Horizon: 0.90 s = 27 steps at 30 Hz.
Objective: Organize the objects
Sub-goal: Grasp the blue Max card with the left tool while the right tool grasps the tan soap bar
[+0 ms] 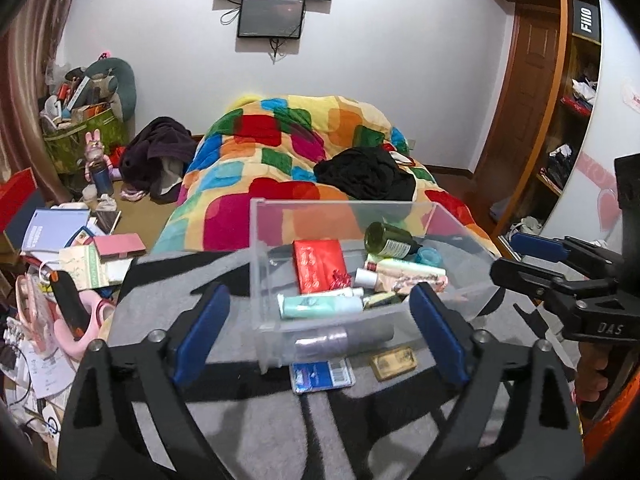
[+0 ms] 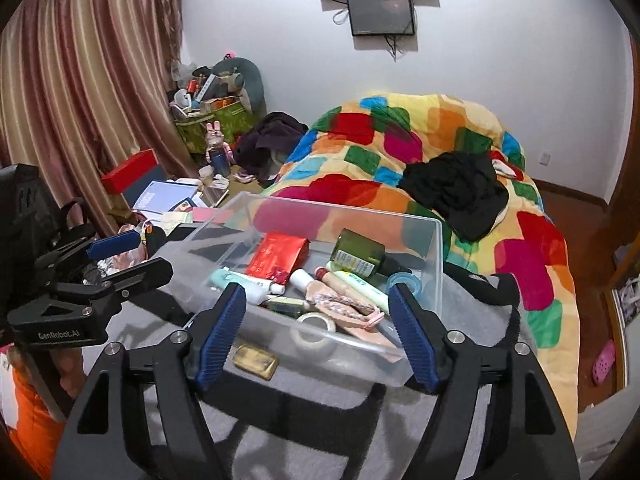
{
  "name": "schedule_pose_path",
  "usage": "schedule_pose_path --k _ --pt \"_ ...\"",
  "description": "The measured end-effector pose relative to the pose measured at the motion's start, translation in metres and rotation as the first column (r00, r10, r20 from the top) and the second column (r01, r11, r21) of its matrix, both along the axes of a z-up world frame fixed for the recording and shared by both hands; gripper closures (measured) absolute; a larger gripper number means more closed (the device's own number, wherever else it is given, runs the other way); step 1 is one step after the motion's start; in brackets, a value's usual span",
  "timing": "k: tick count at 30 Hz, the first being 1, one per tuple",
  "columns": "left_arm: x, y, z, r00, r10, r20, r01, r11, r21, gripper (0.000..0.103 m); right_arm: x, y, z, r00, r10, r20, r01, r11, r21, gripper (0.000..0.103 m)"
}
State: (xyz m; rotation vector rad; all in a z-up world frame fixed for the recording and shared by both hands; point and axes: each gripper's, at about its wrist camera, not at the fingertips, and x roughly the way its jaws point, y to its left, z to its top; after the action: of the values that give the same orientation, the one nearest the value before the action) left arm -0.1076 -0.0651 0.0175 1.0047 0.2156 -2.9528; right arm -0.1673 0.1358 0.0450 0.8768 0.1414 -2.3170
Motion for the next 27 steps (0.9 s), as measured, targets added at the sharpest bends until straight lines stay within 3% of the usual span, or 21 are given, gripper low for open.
schedule_pose_path --k 5,12,20,22,24,27 --pt "0.012 -0.008 -0.02 0.998 0.0 0.07 0.0 1.0 0.005 0.008 0.014 -0.004 -0.013 0.999 0.04 0.027 -0.041 0.999 0.012 0.031" --pt "0.02 -0.011 -0.057 0.983 -0.003 0.182 0.012 0.999 -0.046 0.008 0.022 -0.022 -0.05 0.991 0.079 0.11 -0.088 0.993 0.077 0.031" --pt "0.021 -0.012 -0.07 0.973 -0.031 0.227 0.041 0.998 -0.042 0.008 0.01 -0.062 -0.087 0.97 0.1 0.222 -0.135 0.979 0.151 0.032" --pt "0.019 -0.011 -0.07 0.971 -0.039 0.237 0.05 0.998 -0.041 0.008 0.005 -0.069 -0.096 0.96 0.098 0.264 -0.144 0.976 0.161 0.043" --pt "0.016 -0.009 -0.072 0.967 -0.05 0.25 0.063 0.997 -0.042 0.008 0.004 -0.071 -0.098 0.967 0.082 0.242 -0.131 0.973 0.192 0.062" --pt "0.009 -0.001 -0.076 0.958 -0.073 0.277 0.09 0.995 -0.052 0.008 0.005 -0.066 -0.096 0.963 0.095 0.251 -0.141 0.974 0.174 0.062"
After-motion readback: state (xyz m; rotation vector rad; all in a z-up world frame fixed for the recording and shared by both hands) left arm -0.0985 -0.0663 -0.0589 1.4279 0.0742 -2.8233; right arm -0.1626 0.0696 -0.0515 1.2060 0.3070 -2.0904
